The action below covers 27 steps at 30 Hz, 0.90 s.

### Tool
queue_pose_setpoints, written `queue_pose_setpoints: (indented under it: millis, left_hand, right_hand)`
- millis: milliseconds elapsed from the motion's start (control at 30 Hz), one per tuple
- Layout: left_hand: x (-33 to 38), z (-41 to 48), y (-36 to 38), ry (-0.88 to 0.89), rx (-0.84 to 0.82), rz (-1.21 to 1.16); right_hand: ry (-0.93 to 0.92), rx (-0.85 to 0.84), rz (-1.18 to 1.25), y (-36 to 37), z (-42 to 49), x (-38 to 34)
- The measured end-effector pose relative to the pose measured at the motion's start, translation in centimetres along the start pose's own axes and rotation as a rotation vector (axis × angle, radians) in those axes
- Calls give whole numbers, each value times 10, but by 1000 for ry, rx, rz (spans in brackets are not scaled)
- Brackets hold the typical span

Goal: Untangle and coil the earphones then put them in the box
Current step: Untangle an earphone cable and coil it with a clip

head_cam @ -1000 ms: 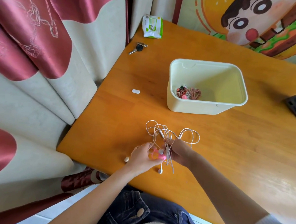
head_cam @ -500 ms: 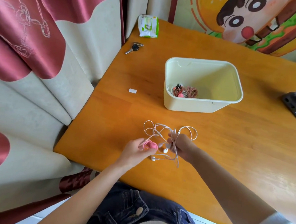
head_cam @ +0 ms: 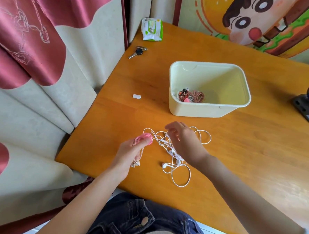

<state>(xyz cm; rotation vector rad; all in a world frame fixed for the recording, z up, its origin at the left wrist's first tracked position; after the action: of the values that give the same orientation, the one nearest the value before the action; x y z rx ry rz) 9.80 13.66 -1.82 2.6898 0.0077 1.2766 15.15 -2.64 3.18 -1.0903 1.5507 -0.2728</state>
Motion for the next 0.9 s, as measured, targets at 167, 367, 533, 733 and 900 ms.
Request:
queue_pose_setpoints:
  millis: [167, 367, 533, 733, 900]
  left_hand:
    - [11, -6, 18, 28, -97, -345]
    - [15, -15, 10, 48, -165, -465]
    - [16, -11, -23, 77, 24, -417]
    - [41, -20, -4, 145, -111, 200]
    - [46, -21, -2, 143, -146, 298]
  right_hand:
    - [-90, -94, 343, 20, -5, -35]
    - [-104, 81, 431, 8, -10, -32]
    - [-99, 62, 466, -1, -14, -26]
    - [-119, 6, 464, 9, -16, -32]
    - [-103, -65, 562, 9, -15, -32]
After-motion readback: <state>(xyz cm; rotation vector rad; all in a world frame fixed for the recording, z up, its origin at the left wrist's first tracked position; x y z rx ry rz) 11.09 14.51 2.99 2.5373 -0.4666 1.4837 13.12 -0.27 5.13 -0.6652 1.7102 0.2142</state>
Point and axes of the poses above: each hand's wrist, its own z-axis towards the middle knuckle, its own y-axis out of the palm, x = y × z, the point moved 5 cm from there along z, towards the middle knuckle, and after that the axes turned 11 degrees about -x, right-handed, at the moved point
